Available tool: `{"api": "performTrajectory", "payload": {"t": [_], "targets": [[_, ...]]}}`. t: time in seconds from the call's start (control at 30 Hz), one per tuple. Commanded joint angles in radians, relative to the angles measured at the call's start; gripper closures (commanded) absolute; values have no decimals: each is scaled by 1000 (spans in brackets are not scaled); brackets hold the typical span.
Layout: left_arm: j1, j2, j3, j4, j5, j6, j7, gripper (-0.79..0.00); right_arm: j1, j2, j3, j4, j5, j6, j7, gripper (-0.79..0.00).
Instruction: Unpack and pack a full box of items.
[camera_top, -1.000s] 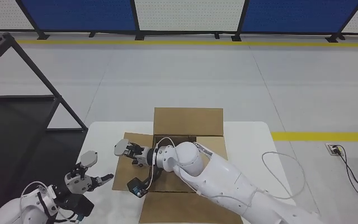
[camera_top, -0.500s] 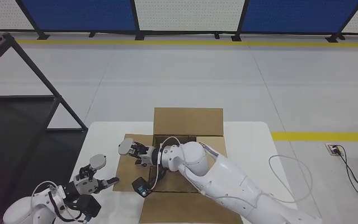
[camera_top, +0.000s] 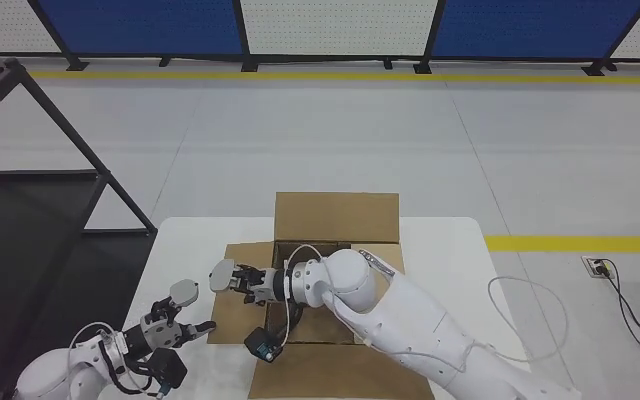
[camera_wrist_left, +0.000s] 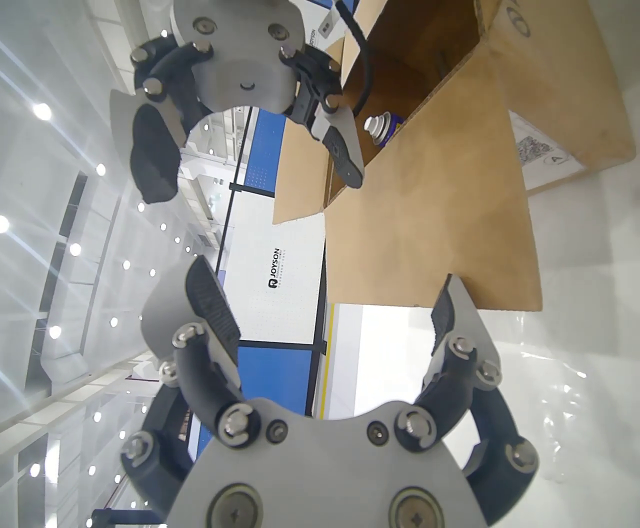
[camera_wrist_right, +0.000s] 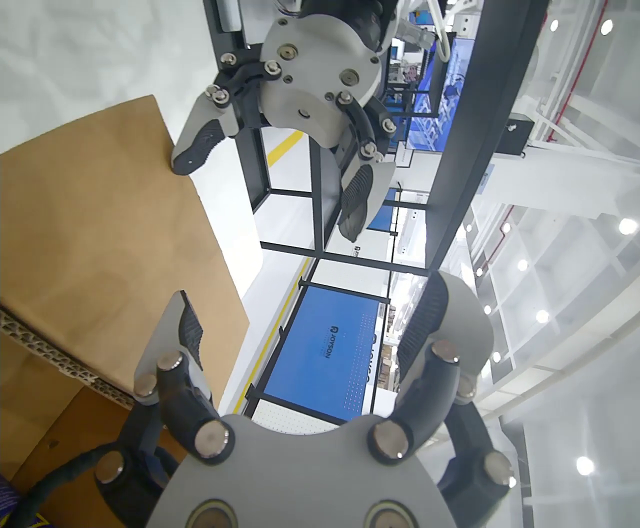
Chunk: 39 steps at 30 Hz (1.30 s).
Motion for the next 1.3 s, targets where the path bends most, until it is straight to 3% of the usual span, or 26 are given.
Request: {"api": "performTrajectory", "payload": {"t": [0.0,0.33,0.6,0.9,1.27], "targets": [[1,0,-1,4,-4,5,3,-785,2,-1,0,-7,-12,-11,1,-785],[7,1,-6,6,-11,14,7,-785,9,-3,2,-18,-34,-30,-20,-785],[-17,-4,31,-6,-10,2,-5,-785,-39,15,69,-53,-26,42,16,-785],[-80,-18,125,-11,19,-24,-54,-785,-231,93,234,-271,-85,61,177,-785],[-109,-25,168,26,35,-18,-65,-785,-509,190,490,-585,-180,52,196,-785]]}}
